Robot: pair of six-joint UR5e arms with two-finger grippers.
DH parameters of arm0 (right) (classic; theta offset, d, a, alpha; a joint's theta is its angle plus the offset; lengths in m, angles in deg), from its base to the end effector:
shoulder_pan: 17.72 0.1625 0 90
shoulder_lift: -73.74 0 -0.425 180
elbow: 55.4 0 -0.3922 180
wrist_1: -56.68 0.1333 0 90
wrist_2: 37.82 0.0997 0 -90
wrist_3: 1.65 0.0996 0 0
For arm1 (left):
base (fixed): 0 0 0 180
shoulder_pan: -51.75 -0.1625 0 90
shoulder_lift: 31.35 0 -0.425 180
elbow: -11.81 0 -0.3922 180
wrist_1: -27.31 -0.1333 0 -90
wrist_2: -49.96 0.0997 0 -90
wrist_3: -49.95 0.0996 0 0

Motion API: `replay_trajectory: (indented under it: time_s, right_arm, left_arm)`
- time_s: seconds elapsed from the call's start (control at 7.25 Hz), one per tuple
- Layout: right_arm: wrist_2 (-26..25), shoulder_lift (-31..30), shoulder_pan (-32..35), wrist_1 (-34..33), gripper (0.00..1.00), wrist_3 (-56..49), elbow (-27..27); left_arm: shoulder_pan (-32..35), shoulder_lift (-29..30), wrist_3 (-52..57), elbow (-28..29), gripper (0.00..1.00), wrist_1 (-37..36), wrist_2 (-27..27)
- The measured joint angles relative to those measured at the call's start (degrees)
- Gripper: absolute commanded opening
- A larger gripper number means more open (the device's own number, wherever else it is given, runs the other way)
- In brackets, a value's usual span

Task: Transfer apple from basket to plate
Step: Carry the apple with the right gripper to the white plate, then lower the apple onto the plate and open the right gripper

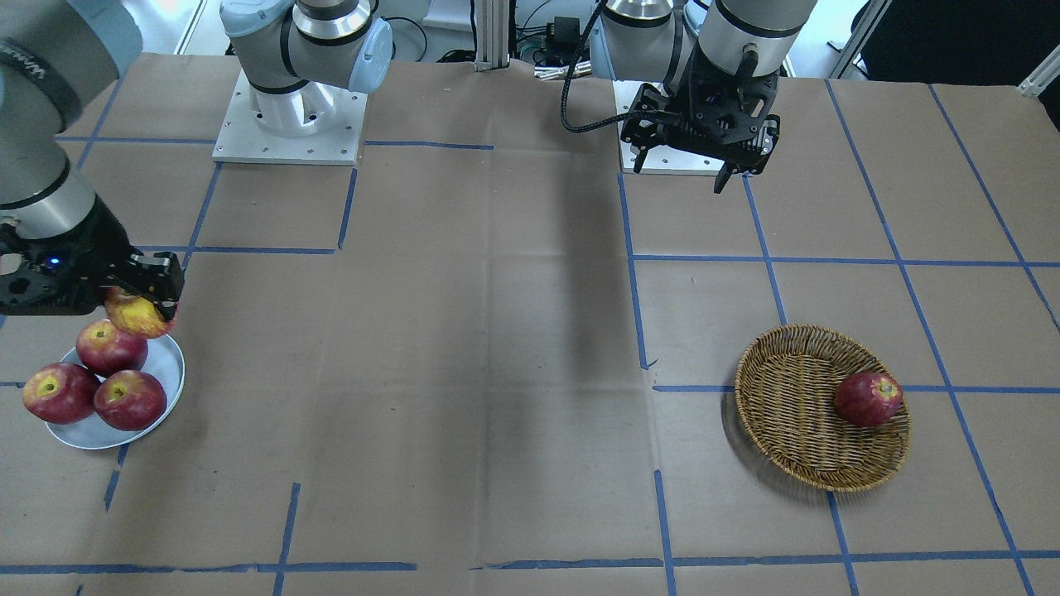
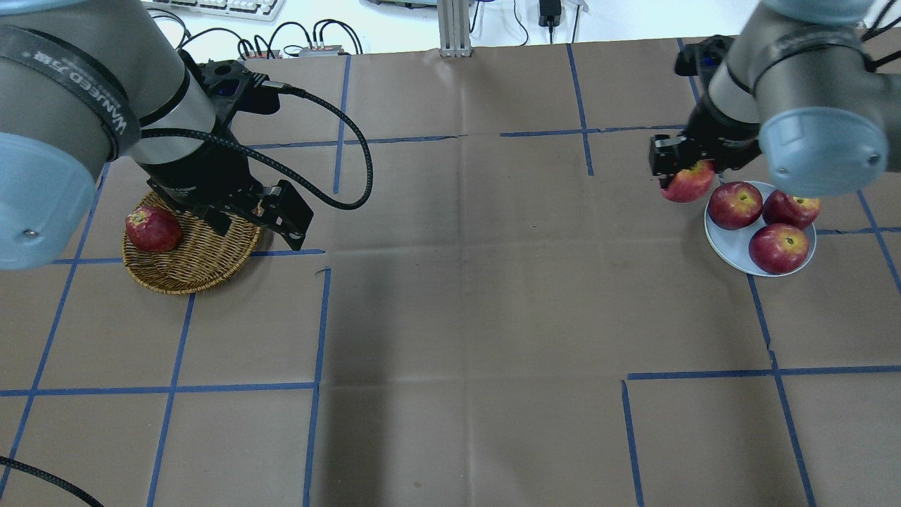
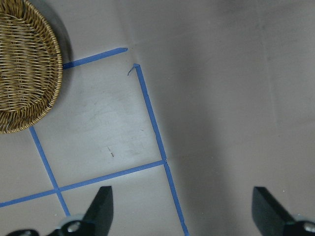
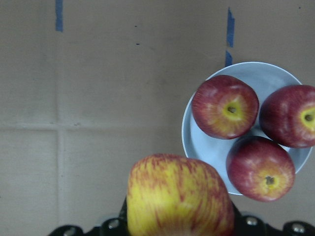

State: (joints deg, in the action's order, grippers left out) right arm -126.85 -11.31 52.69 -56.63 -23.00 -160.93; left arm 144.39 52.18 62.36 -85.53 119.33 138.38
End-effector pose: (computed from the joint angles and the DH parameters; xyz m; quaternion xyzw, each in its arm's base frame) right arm -0.0433 -0.5244 0.3542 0.0156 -0.9995 0.0261 0.0007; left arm -0.1561 -0.4321 0.4744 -0.1306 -0.9910 -0.0239 0.0159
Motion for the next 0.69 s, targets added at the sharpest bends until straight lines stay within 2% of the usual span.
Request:
replay_trajectory:
  time_s: [0.28,0.69]
  right_arm:
    - [0.33,2.65,-4.73,-4.61,0.52,-7.21,-1.21]
    - [0.43,8.05,-7.20,-11.64,0.53,-11.36,-1.61]
  left_arm:
    - [-0.05,0.16,0.01,0.64,0.99,0.00,0.03]
    - [-0.08,0.50,0.07,1.41,0.99,0.00,0.05]
